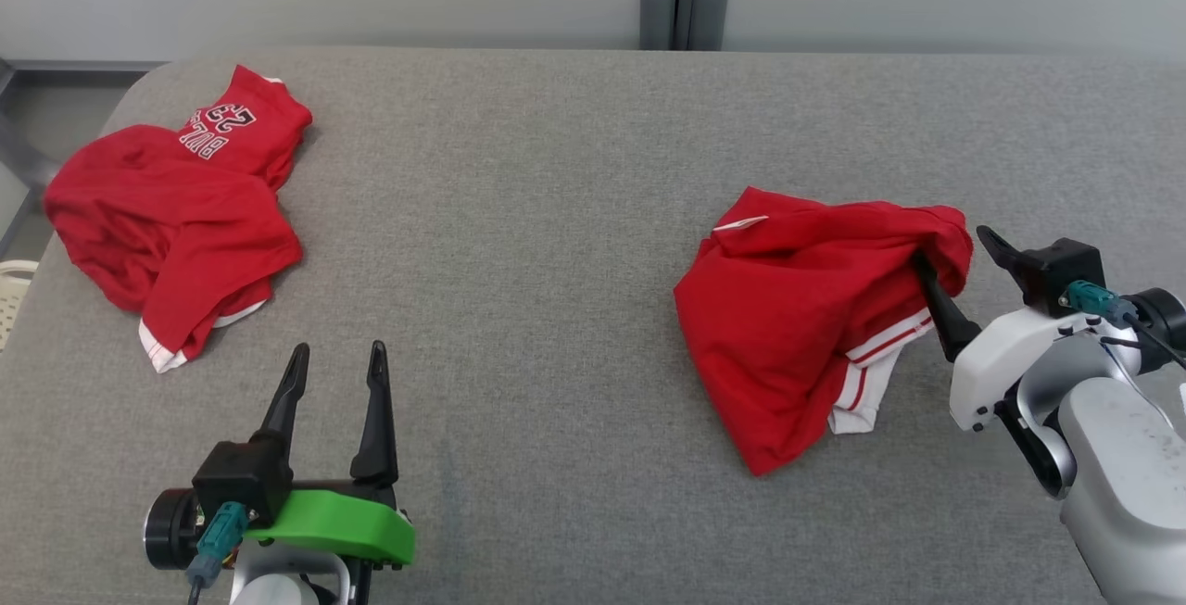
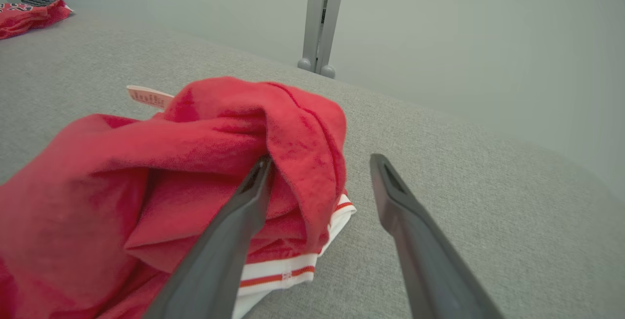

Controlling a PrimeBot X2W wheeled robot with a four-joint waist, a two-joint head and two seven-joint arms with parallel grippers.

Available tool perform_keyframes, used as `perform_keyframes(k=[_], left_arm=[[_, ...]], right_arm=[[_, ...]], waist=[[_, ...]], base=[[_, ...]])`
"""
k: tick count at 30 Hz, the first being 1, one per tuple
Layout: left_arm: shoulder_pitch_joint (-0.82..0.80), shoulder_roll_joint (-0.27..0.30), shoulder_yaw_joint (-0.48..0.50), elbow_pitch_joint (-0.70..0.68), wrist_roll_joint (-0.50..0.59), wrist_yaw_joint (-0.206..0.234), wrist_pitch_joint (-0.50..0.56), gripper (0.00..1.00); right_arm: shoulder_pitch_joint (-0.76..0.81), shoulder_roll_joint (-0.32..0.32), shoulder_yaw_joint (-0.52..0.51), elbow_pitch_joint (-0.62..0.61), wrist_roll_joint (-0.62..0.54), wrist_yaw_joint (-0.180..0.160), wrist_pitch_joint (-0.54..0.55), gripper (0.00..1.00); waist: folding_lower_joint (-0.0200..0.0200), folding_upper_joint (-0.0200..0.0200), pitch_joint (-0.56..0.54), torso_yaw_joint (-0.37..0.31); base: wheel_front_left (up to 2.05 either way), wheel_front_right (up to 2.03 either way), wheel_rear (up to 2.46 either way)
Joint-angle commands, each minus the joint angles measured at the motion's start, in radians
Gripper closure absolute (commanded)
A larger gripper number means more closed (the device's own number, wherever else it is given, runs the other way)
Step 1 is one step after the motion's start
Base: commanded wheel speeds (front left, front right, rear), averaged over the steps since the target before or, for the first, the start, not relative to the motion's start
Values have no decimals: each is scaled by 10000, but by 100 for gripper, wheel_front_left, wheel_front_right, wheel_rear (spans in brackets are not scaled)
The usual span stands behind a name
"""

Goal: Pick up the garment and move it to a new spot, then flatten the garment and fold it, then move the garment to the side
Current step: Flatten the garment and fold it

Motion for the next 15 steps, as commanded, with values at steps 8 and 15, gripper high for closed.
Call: perform_keyframes(k=[8,15], left_arm=[[-457,-126,-58,286,147,-88,-85,0],[-300,-54,120,444,158,-94,-94,0]], right_arm=[[-984,-105,1223,1472,1212,-14,-560,100],[-1057,205,2005,997,1620,-14,-1372,100]], waist=[[0,0,337,361],[0,0,7,187]], base=[[0,0,0],[0,0,0]])
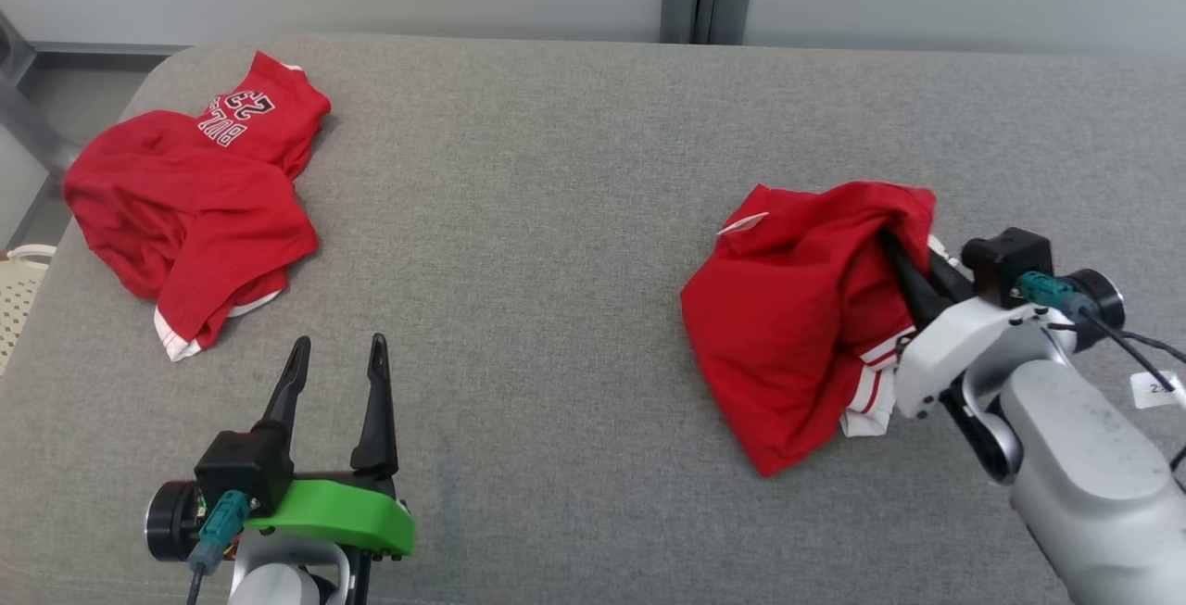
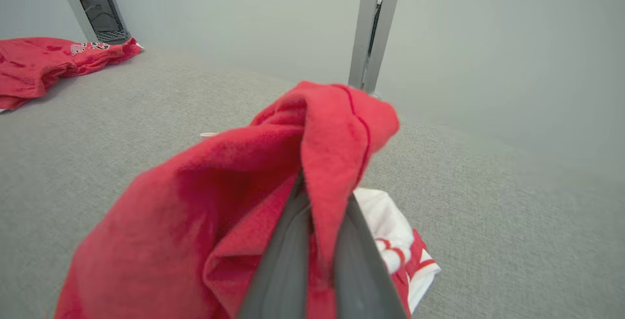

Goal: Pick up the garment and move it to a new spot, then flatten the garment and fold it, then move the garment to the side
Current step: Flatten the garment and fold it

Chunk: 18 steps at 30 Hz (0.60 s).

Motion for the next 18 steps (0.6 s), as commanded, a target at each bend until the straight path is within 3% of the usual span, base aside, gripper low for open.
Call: perform_keyframes(k=[1,10,18], left_arm=[[67,74,75,7,92,13,-45,0],[291,-29,166,-183,178,35,-45,0],[242,-124,218,-155,261,-52,-46,0]], right_arm=[[151,186,263,-343,13,-12,-109,100],[1999,833,1727,-2645,-651,-14,-32,100],[3912,1381,2314,-3217,-696,-12,347,100]], waist=[[0,0,-157,-127],[0,0,-275,-396],[0,0,-188,-449]], base=[[0,0,0],[0,0,0],[0,0,0]])
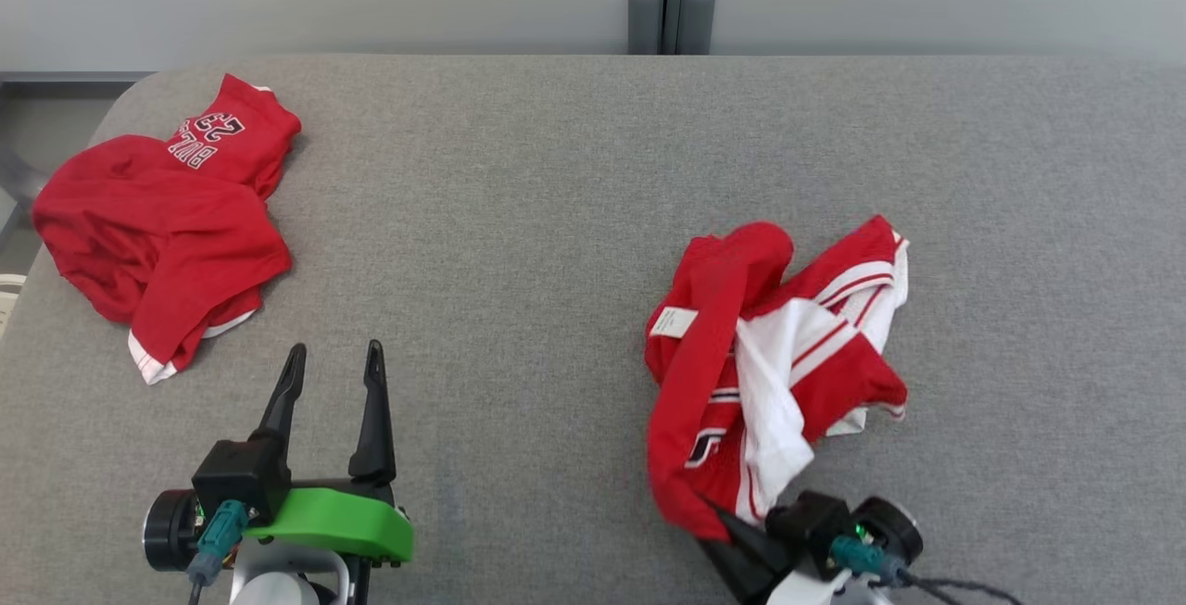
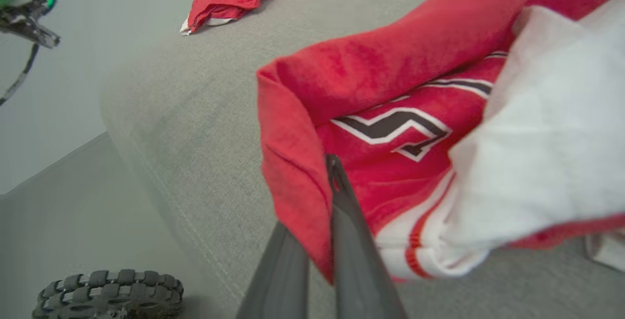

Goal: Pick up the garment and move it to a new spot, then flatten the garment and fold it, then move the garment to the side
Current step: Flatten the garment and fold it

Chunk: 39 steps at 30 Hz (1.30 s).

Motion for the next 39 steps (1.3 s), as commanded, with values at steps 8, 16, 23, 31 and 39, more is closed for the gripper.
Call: perform_keyframes(k=[8,16,23,31,39], left_arm=[[95,-61,152,126,179,-80,-35,0],[126,-91,240,219,200,-165,-34,0],[154,-128,239,239,243,-218,-34,0],[46,-166,263,144,343,-250,-34,0],[-226,-276,225,34,420,-215,-24,0]], right_arm=[[765,140,69,-422,-112,-12,-71,0],[678,-495,-1325,-1984,-569,-12,80,0],[145,-899,-2611,-2488,-976,-12,667,0],[-1120,-1161,-3418,-1676,-1024,-12,903,0],[-2409,-1175,-3527,200,-988,-12,921,0]], waist=[[0,0,-170,-268],[0,0,-365,-481],[0,0,-444,-466],[0,0,-223,-209],[0,0,269,92]], base=[[0,0,0],[0,0,0],[0,0,0],[0,0,0],[0,0,0]])
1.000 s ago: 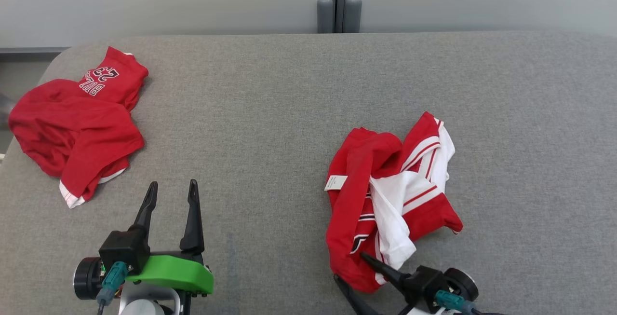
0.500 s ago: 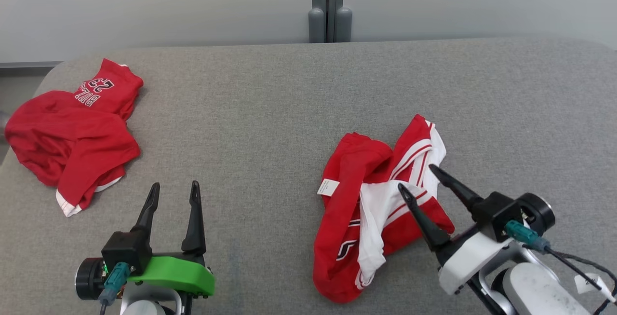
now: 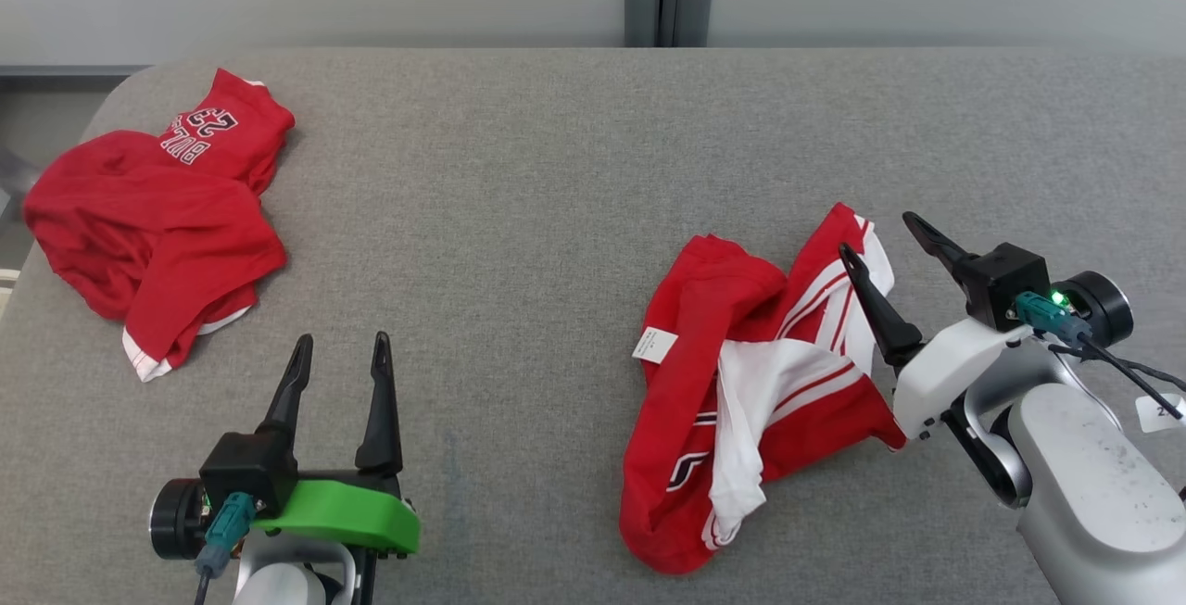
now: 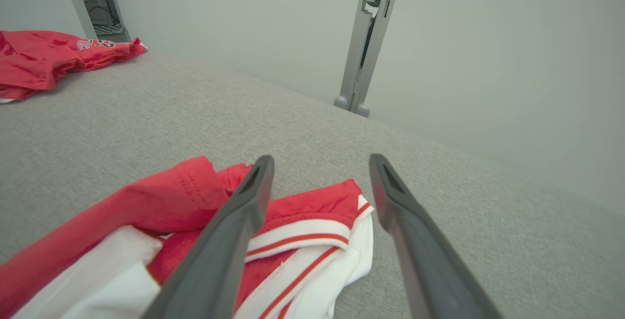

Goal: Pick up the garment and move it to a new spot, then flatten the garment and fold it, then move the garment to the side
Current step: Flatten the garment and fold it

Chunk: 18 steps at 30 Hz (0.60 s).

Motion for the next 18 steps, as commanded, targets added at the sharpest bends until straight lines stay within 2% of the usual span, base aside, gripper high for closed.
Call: perform_keyframes(k=[1,11,18], left_arm=[[-159,-22,13,-53,65,33,-8,0],[-480,-147,-121,-123,154,65,-8,0],[-733,-199,-274,-83,175,88,-8,0]], right_arm=[[-225,23,64,286,16,-14,-87,0],[-1458,267,210,3320,525,-14,-388,0],[-1966,686,464,5310,1207,-12,-575,0]], waist=[[0,0,223,174],[0,0,903,562],[0,0,1128,820]], base=[[0,0,0],[0,0,0],[0,0,0]])
